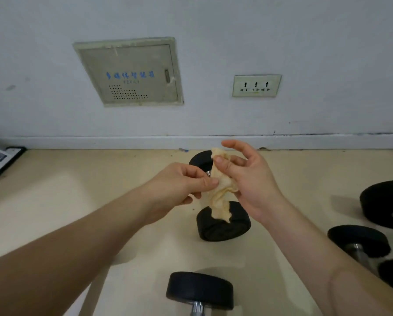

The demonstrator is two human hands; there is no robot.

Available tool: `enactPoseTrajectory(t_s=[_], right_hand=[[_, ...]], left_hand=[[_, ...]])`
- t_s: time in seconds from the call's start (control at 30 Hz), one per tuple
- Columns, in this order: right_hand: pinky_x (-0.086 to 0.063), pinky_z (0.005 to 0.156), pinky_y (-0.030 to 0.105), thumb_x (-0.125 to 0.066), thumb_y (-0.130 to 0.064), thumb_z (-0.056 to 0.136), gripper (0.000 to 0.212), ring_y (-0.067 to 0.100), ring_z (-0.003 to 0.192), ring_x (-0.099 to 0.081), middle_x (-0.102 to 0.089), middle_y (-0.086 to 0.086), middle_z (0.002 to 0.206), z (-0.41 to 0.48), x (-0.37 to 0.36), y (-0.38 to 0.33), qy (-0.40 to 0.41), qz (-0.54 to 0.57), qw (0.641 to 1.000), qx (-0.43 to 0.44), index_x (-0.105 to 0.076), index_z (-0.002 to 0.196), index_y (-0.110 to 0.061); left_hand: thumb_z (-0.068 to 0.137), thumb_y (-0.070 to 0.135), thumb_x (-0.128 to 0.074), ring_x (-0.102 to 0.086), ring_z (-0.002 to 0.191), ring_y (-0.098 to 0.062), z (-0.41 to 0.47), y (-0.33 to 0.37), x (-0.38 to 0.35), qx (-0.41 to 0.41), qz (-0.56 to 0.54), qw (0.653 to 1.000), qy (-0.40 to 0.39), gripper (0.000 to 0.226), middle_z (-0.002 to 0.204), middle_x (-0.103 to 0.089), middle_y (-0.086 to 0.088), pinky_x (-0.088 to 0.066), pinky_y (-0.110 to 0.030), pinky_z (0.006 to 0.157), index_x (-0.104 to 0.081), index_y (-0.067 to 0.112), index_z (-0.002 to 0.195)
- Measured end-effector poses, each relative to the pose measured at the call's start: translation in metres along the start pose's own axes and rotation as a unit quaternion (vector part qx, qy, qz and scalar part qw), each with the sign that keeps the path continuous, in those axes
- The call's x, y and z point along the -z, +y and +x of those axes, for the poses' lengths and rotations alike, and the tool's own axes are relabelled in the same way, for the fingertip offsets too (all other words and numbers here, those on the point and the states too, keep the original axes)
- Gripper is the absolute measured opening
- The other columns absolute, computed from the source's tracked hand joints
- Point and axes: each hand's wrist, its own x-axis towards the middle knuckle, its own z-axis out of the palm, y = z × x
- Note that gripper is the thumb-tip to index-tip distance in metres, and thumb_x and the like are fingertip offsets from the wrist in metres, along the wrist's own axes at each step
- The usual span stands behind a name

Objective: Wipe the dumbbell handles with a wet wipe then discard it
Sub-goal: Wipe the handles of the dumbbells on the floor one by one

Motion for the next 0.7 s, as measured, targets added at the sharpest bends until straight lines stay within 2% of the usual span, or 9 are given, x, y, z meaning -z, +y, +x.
enactPoseTrajectory(t_s=[0.07,0.1,0.2,0.3,0.37,0.43,0.5,0.6,0.7], right_hand=[[-0.052,0.06,0.029,-0.071,-0.011,0.081,0.034,0.017,0.071,-0.067,-0.071,0.009,0.086,0.01,0.009,0.011,0.006,-0.014,1.0,-0.02,-0.06,0.113,-0.018],[-0.051,0.059,0.027,-0.071,-0.014,0.082,0.032,0.015,0.068,-0.066,-0.071,0.008,0.084,0.014,0.014,0.016,0.007,-0.037,0.999,-0.026,-0.061,0.112,-0.016],[-0.048,0.062,0.027,-0.069,-0.017,0.084,0.026,0.014,0.069,-0.062,-0.068,0.005,0.079,0.027,0.033,0.032,0.003,-0.082,0.995,-0.049,-0.063,0.109,-0.014],[-0.052,0.065,0.029,-0.063,-0.005,0.086,0.026,0.02,0.078,-0.066,-0.068,0.009,0.088,0.04,0.053,0.045,-0.018,0.015,0.994,-0.108,-0.059,0.111,-0.012],[-0.052,0.063,0.028,-0.062,0.002,0.085,0.029,0.02,0.075,-0.067,-0.067,0.007,0.084,0.048,0.064,0.054,-0.001,0.02,0.992,-0.123,-0.058,0.111,-0.012],[-0.052,0.064,0.028,-0.063,0.003,0.084,0.034,0.018,0.073,-0.065,-0.062,0.004,0.079,0.057,0.072,0.065,0.039,-0.079,0.99,-0.108,-0.058,0.111,-0.016],[-0.052,0.063,0.025,-0.062,0.001,0.085,0.037,0.017,0.074,-0.063,-0.059,0.004,0.081,0.067,0.075,0.077,0.074,-0.187,0.977,-0.076,-0.057,0.113,-0.022],[-0.048,0.057,0.021,-0.057,-0.002,0.09,0.04,0.015,0.071,-0.061,-0.062,0.007,0.093,0.077,0.079,0.096,0.089,-0.225,0.969,-0.055,-0.055,0.119,-0.029],[-0.047,0.055,0.021,-0.054,0.002,0.091,0.035,0.015,0.068,-0.056,-0.062,0.008,0.089,0.085,0.085,0.112,0.091,-0.16,0.98,-0.08,-0.061,0.112,-0.024]], left_hand=[[0.086,0.016,-0.064,-0.065,0.075,-0.015,0.014,-0.009,-0.01,0.014,-0.103,0.994,0.028,0.01,0.078,-0.069,-0.004,-0.05,-0.032,0.079,-0.064,0.012,0.077],[0.088,0.011,-0.06,-0.066,0.075,-0.018,0.02,-0.014,-0.014,0.013,-0.16,0.986,0.049,0.009,0.079,-0.069,-0.008,-0.052,-0.033,0.077,-0.063,0.009,0.08],[0.09,0.009,-0.056,-0.061,0.059,-0.018,0.038,-0.029,-0.018,0.017,-0.212,0.973,0.091,0.007,0.07,-0.064,-0.01,-0.048,-0.027,0.057,-0.06,0.006,0.086],[0.086,0.009,-0.064,-0.053,0.051,-0.012,0.059,-0.046,-0.016,0.042,-0.244,0.967,0.059,0.006,0.07,-0.062,-0.005,-0.042,-0.024,0.05,-0.061,0.013,0.082],[0.082,0.013,-0.07,-0.056,0.059,-0.013,0.073,-0.058,-0.016,0.068,-0.164,0.984,0.031,0.006,0.082,-0.066,-0.003,-0.043,-0.024,0.051,-0.069,0.015,0.088],[0.081,0.022,-0.073,-0.058,0.071,-0.013,0.086,-0.07,-0.018,0.098,-0.001,0.995,0.007,0.012,0.088,-0.067,-0.001,-0.044,-0.022,0.055,-0.074,0.02,0.092],[0.081,0.027,-0.073,-0.059,0.078,-0.013,0.097,-0.078,-0.02,0.098,0.052,0.994,0.005,0.014,0.085,-0.067,0.001,-0.045,-0.021,0.059,-0.075,0.018,0.091],[0.078,0.017,-0.072,-0.066,0.084,-0.02,0.117,-0.094,-0.019,0.088,-0.115,0.989,0.02,0.018,0.092,-0.069,-0.007,-0.052,-0.028,0.069,-0.071,0.01,0.095],[0.074,0.008,-0.067,-0.069,0.081,-0.023,0.132,-0.106,-0.018,0.073,-0.306,0.949,0.008,0.013,0.086,-0.07,-0.01,-0.056,-0.03,0.067,-0.067,0.006,0.087]])
